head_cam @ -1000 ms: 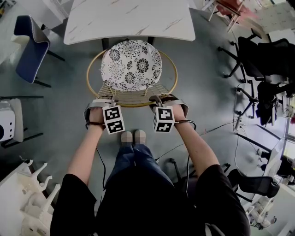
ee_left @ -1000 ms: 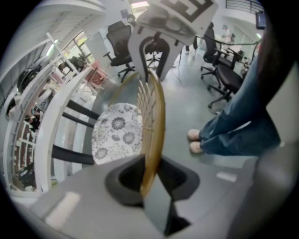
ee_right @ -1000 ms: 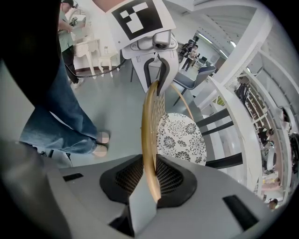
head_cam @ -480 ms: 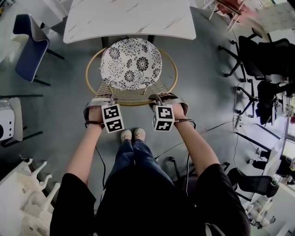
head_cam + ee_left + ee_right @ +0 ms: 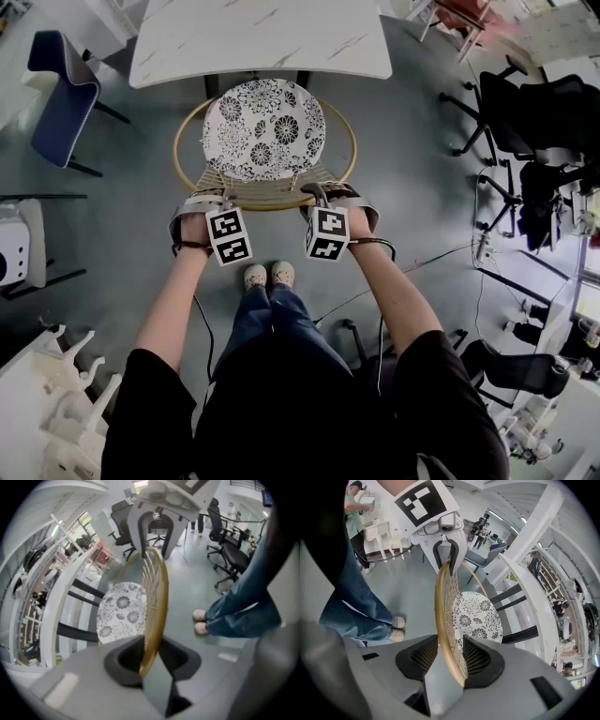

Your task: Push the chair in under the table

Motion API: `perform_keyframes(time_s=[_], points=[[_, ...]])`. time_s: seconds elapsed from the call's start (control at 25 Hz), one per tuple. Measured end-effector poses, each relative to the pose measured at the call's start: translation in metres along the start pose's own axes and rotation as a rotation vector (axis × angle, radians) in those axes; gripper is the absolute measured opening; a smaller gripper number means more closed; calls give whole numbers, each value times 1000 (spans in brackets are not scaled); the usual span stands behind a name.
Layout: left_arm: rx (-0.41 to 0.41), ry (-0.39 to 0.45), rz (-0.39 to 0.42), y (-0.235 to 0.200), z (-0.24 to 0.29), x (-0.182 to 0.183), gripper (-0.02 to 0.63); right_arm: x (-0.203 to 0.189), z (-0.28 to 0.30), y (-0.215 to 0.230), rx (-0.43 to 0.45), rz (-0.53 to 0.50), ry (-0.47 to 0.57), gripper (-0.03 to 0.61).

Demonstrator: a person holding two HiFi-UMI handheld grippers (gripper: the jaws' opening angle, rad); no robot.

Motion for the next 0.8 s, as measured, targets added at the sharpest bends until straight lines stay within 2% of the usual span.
perform_keyframes(time_s=[0.24, 0.48, 0.6, 0.8], points=[[45, 34, -54, -2, -16, 1, 121, 3, -13, -6, -48, 45, 27, 160], [90, 81, -100, 0, -42, 4, 114, 14, -34, -14, -87, 99, 83, 158], [126, 105, -158, 0, -59, 6, 66, 21, -49, -13, -122, 142, 116, 151], [227, 163, -265, -5, -93, 14, 11, 38, -83, -5, -218, 244, 205, 65]])
Point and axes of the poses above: the fingertips, and each gripper's own axes: z forward along the fingers, y to its right, x out of its top, the point moved 1 cm from there along -z, backward along the fingers, and after that the axes turned 11 degrees about z, right-handed, at the moved point
